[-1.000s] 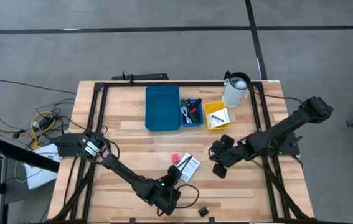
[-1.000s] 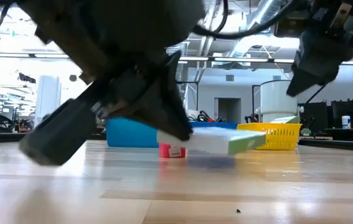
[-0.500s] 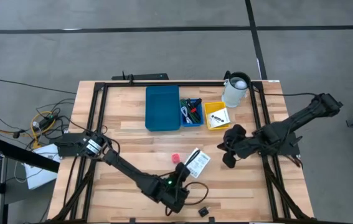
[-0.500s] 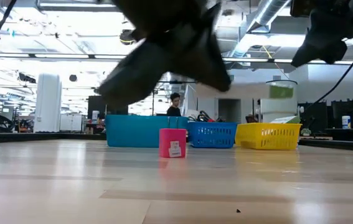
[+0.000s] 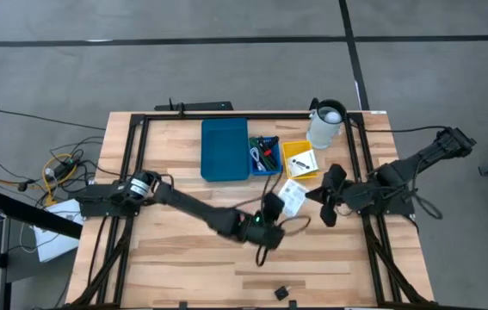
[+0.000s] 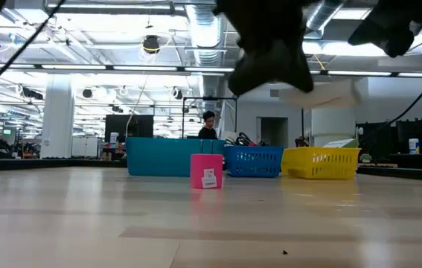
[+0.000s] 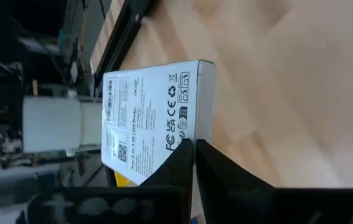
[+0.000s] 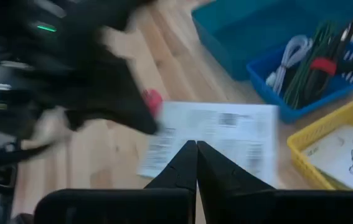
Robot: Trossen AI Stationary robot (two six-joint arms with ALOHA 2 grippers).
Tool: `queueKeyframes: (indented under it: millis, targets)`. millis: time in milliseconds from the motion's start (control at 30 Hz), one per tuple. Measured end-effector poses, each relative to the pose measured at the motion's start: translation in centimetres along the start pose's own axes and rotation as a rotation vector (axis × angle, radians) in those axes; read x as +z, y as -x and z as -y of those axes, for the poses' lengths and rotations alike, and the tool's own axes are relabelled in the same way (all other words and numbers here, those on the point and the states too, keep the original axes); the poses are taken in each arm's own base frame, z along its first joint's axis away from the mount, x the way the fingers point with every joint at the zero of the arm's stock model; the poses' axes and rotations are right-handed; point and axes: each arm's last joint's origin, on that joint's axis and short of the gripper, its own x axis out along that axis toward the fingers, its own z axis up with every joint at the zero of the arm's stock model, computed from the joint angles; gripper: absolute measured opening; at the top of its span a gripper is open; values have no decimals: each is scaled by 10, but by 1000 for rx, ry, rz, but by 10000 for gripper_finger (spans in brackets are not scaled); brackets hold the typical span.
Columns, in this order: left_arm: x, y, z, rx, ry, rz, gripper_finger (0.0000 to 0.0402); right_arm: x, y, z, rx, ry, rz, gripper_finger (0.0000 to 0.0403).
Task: Pick and place items into bin
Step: Put the card reader box into the yellow basket
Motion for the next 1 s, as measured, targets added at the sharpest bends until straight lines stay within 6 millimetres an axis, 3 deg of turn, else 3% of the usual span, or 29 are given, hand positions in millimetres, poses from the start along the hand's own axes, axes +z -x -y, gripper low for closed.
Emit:
queueKeyframes:
  millis: [433,700,1000]
  targets:
    - [-42,-60,-73,40,184,65,0,8,47,17,31,13,242,0]
    - [-66,-82,-107,54,427,145,0,8,49,18,19,19,256,0]
    - [-76,-90,-123,30,675,238,0,8,47,18,13,28,248,0]
